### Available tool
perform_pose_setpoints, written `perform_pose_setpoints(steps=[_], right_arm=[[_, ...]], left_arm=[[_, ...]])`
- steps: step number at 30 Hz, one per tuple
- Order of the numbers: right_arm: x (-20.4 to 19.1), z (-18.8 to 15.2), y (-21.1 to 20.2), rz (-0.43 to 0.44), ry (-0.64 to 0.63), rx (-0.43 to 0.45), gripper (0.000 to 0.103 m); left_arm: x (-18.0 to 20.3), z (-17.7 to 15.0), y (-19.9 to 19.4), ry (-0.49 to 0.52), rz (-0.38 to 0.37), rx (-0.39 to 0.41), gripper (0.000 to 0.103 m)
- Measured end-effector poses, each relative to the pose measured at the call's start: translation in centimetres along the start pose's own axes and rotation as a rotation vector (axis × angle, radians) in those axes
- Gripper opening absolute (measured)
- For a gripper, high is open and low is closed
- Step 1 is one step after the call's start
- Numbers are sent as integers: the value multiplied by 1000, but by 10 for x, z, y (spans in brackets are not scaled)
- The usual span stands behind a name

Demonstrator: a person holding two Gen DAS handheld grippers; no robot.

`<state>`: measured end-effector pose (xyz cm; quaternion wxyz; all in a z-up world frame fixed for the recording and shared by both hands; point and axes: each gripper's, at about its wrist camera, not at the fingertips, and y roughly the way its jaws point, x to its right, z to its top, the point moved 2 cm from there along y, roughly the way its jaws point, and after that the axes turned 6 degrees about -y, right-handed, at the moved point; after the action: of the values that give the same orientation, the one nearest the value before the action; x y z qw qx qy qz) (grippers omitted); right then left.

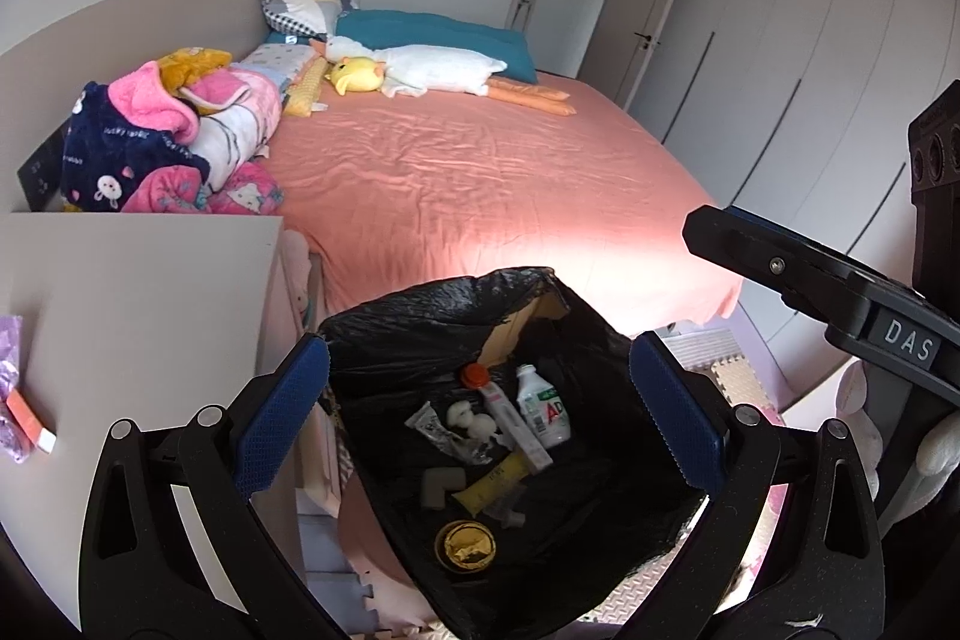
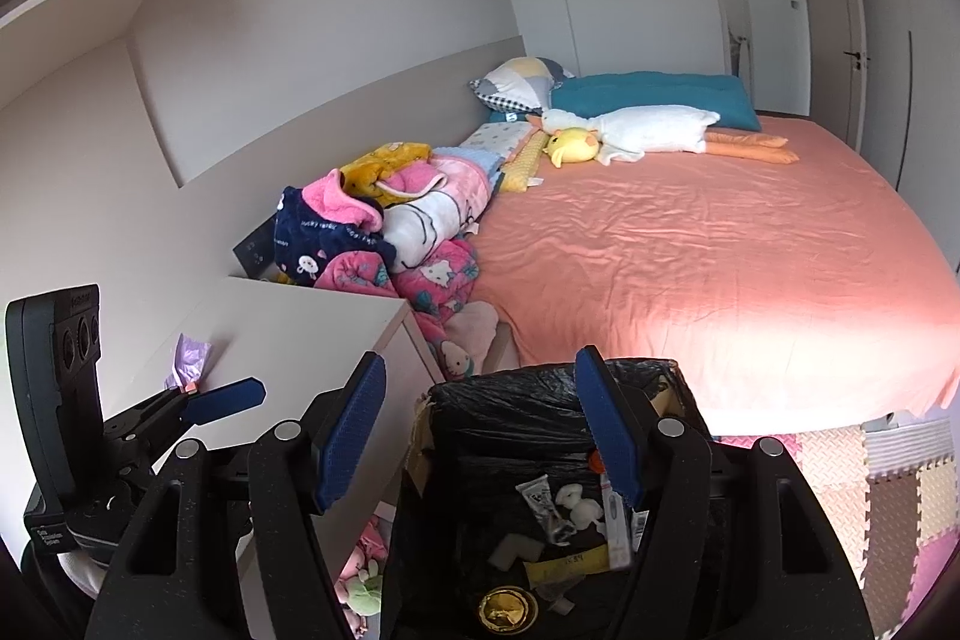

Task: Collect trash
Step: 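Move both tools back over the table toward the purple bag and orange box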

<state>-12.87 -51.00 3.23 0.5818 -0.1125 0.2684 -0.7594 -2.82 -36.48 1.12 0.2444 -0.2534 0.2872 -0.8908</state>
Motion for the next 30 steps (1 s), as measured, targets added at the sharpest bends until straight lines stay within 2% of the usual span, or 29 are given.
perform_pose_setpoints(steps=[19, 30], right_arm=[[-85, 8, 50, 156, -100, -64, 66], [-147, 6, 78, 239, -161, -106, 66]], left_arm=[[-82, -8, -36, -116, 147, 32, 97], [-137, -21, -67, -202, 247, 63, 97]])
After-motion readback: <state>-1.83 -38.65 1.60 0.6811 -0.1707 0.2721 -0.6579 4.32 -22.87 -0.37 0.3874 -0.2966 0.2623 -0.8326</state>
